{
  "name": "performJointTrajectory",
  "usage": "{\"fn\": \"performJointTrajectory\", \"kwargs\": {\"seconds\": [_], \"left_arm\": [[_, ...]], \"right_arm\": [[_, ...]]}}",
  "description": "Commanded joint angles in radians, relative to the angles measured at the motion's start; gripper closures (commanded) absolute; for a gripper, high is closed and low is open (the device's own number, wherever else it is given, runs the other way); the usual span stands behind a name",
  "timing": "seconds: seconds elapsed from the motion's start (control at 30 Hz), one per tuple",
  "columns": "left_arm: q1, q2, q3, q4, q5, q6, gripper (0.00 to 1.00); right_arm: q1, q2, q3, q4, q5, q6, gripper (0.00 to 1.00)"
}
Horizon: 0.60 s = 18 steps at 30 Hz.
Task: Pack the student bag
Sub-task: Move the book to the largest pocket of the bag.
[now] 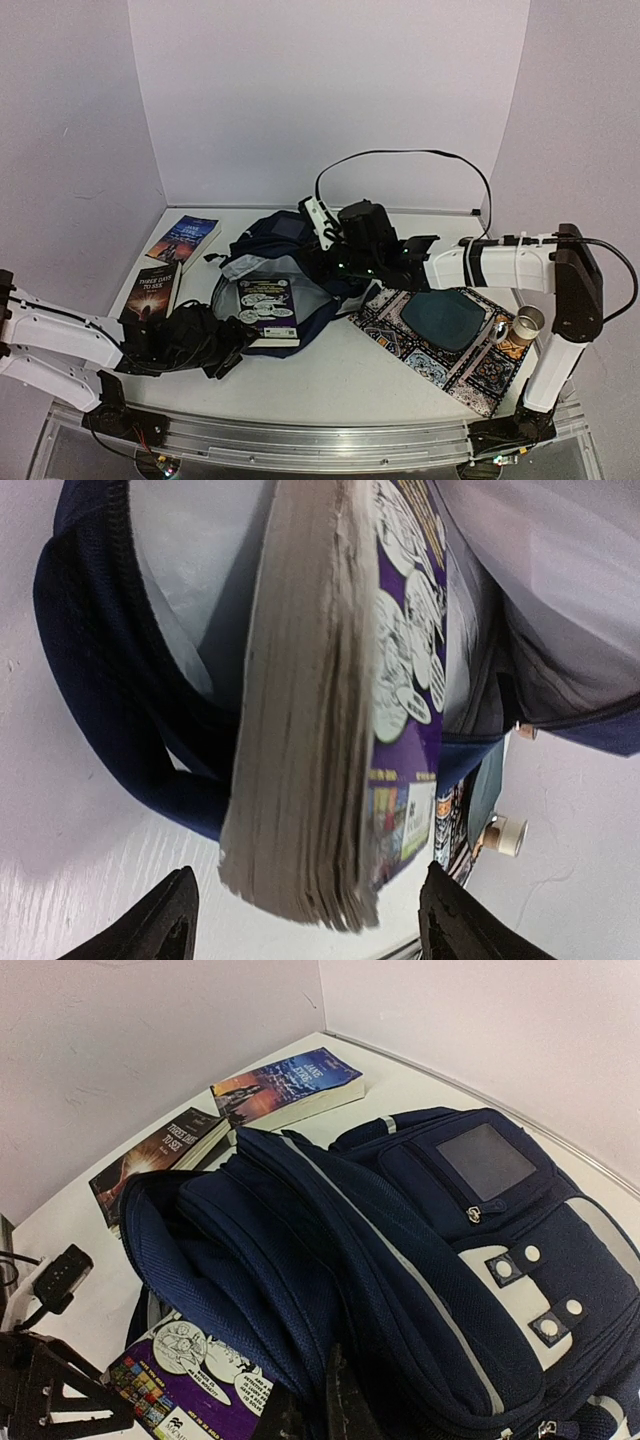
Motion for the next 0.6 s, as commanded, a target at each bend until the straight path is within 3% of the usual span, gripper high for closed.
{"fn": "performJointTrajectory", "kwargs": {"seconds": [0.0,0.23,0.4,0.57], "left_arm": [[-0.004,0.029,0.014,0.147,-0.084,-0.068,0.26],[-0.003,0.046,-0.040,0.354,-0.150,-0.160,0.32],[-0.003,0.039,-0.059,0.378,-0.201,-0.186,0.32],[0.000,-0.015,-0.086,0.380,-0.300,-0.152,0.41]], "right_arm": [[0.002,-0.012,0.086,0.180,0.006,0.021,1.00],[0.002,-0.006,0.085,0.182,-0.006,0.031,1.00],[0.002,-0.009,0.080,0.183,-0.013,0.036,1.00],[0.002,-0.015,0.078,0.183,-0.029,0.039,1.00]]}}
